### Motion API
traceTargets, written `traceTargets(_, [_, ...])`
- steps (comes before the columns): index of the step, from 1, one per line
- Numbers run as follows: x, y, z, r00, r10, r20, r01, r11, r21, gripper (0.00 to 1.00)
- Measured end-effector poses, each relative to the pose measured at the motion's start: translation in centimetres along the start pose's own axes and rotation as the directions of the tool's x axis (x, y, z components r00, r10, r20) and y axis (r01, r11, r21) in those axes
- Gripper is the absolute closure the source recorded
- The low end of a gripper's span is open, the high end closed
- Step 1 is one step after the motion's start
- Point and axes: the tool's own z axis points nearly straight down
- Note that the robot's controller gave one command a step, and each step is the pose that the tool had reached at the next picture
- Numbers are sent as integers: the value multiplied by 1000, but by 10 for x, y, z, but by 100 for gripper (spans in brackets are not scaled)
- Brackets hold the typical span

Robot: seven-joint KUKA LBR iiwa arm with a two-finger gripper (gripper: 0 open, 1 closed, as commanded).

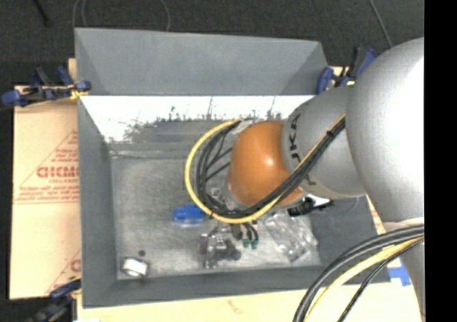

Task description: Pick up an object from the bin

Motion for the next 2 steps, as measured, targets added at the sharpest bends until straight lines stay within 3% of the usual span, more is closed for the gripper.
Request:
traceTargets(1, [-5, -6, -1, 980, -200, 2, 200, 980, 4, 0])
traceTargets(2, [-4, -4, -3, 980, -198, 0, 198, 980, 1, 100])
